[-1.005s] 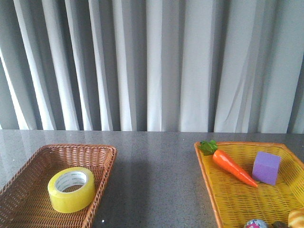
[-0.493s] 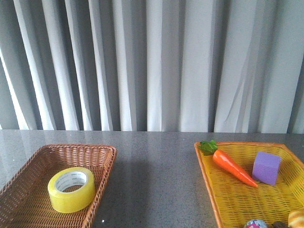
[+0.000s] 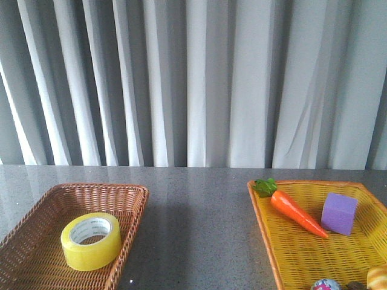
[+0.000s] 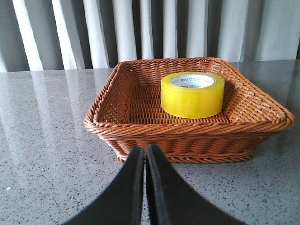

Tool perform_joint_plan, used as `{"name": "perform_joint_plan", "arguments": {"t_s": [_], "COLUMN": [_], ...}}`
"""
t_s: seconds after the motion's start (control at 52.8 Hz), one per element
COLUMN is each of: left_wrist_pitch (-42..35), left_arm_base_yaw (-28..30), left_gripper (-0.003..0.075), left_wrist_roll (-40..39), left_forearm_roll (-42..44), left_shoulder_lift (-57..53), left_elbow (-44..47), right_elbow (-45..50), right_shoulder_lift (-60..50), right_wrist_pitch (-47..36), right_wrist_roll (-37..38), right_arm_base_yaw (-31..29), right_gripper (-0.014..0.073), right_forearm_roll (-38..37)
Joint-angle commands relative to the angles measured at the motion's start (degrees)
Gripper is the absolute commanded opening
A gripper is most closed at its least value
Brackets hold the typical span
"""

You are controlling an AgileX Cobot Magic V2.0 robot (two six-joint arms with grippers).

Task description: Transfer tape with both arms

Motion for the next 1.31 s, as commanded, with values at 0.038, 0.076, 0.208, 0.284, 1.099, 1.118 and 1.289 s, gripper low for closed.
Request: {"name": "perform_joint_plan", "arguments": {"t_s": [0.038, 0.076, 0.208, 0.284, 1.099, 1.118, 1.289], "left_wrist_pitch": [-4.1, -4.1, -4.1, -4.1, -4.1, -4.1, -4.1], "left_arm_base_yaw": [-0.28, -0.28, -0.28, -0.28, -0.28, -0.28, -0.28], "left_gripper": [-0.0006, -0.0006, -0.0006, -0.0006, -0.0006, -0.0006, -0.0006], "left_wrist_roll": [-0.11, -0.11, -0.11, -0.11, -0.11, -0.11, -0.11], "left_forearm_roll": [-0.67, -0.67, -0.67, -0.67, -0.67, -0.67, -0.67], "left_shoulder_lift": [-1.0, -1.0, -1.0, -1.0, -1.0, -1.0, -1.0], "left_elbow": [-1.43, -1.43, -1.43, -1.43, -1.43, -1.43, -1.43], "right_elbow": [0.42, 0.42, 0.42, 0.42, 0.36, 0.37, 0.37], "right_shoulder_lift": [-0.7, -0.7, -0.7, -0.7, -0.7, -0.65, -0.65], "right_wrist_pitch": [-4.64, -4.64, -4.64, -4.64, -4.52, -4.53, -4.53], "right_wrist_roll": [-0.77, -0.77, -0.6, -0.6, -0.59, -0.59, -0.59], "right_arm_base_yaw": [-0.37, -0.37, -0.37, -0.37, -0.37, -0.37, -0.37], "right_gripper": [-0.0008, -0.0008, -0.0008, -0.0008, -0.0008, -0.0008, -0.0008], "right_forearm_roll": [-0.1, -0.1, -0.1, -0.1, -1.8, -1.8, -1.8]}}
